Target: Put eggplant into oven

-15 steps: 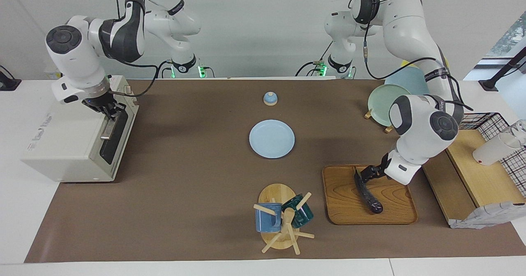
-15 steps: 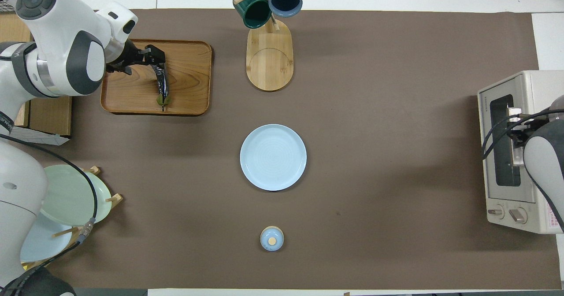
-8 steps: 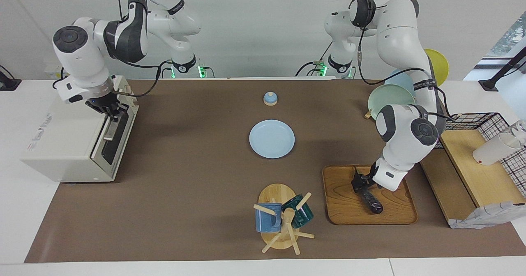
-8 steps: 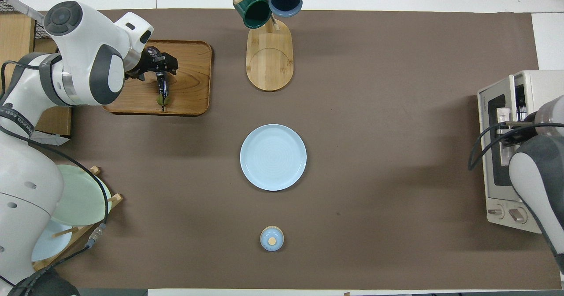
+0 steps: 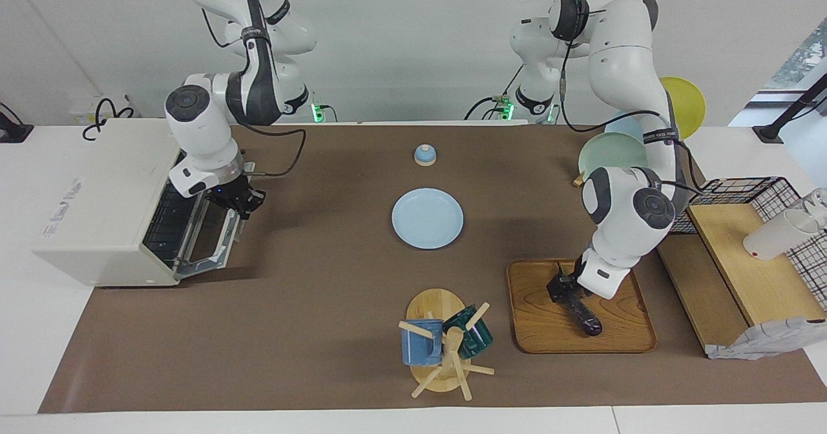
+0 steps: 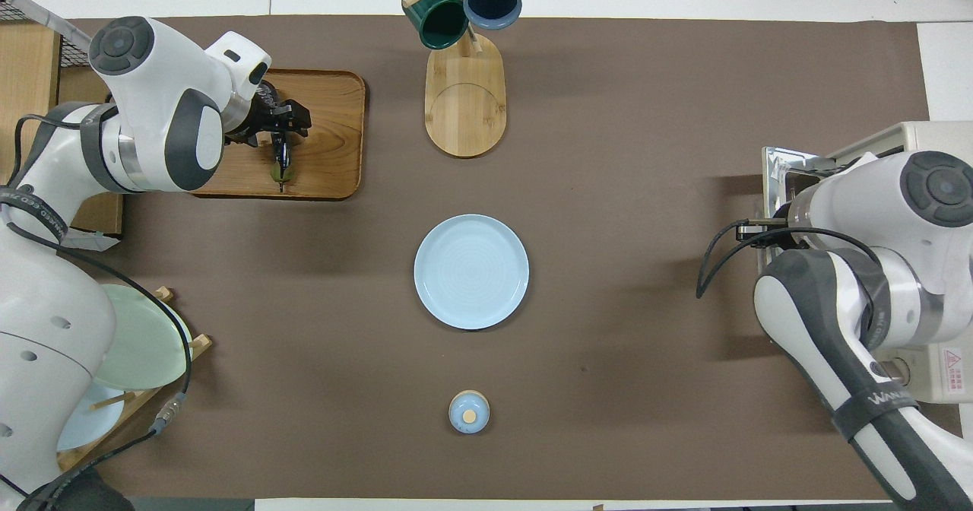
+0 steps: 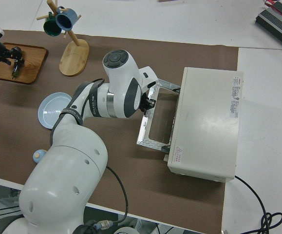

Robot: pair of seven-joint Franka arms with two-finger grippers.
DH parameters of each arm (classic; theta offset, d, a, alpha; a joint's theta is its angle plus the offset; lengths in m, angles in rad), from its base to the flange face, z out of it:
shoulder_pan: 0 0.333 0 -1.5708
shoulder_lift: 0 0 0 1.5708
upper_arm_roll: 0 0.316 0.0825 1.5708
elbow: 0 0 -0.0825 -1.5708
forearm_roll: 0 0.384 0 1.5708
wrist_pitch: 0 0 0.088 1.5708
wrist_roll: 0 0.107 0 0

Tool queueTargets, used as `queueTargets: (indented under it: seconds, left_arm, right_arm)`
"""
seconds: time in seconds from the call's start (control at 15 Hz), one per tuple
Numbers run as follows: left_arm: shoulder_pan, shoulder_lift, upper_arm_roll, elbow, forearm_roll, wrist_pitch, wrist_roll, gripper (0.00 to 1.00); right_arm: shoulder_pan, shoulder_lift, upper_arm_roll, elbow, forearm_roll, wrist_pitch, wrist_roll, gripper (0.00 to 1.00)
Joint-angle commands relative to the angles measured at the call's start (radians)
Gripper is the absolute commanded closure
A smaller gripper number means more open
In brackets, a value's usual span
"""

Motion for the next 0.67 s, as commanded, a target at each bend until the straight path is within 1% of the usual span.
queueTargets:
  seconds: [0.0, 0.2, 0.33, 0.47, 0.53, 0.6]
  left_arm:
    - [-0.012, -0.043, 0.013, -0.071, -0.002, 0.048, -0.021, 0.22]
    - [-0.011, -0.054, 0.013, -0.100, 0.018, 0.077, -0.019, 0.24]
    - [-0.009, -0.054, 0.011, -0.098, 0.019, 0.077, -0.015, 0.45]
    - [-0.006, -0.054, 0.011, -0.097, 0.019, 0.074, -0.012, 0.54]
    - [-0.006, -0.054, 0.011, -0.091, 0.018, 0.065, -0.012, 0.63]
    - [-0.007, -0.054, 0.010, -0.089, 0.018, 0.065, -0.016, 0.69]
  right_arm:
    - [-0.034, 0.049, -0.020, 0.002, 0.022, 0.049, -0.002, 1.00]
    - [-0.028, 0.069, -0.020, 0.002, 0.058, 0.063, -0.001, 1.00]
    - [-0.019, 0.086, -0.020, 0.002, 0.080, 0.067, 0.010, 1.00]
    - [-0.018, 0.095, -0.019, 0.002, 0.107, 0.069, 0.011, 1.00]
    - [-0.001, 0.095, -0.019, 0.002, 0.114, 0.069, 0.013, 1.00]
    - [0.013, 0.095, -0.019, 0.002, 0.117, 0.071, 0.019, 1.00]
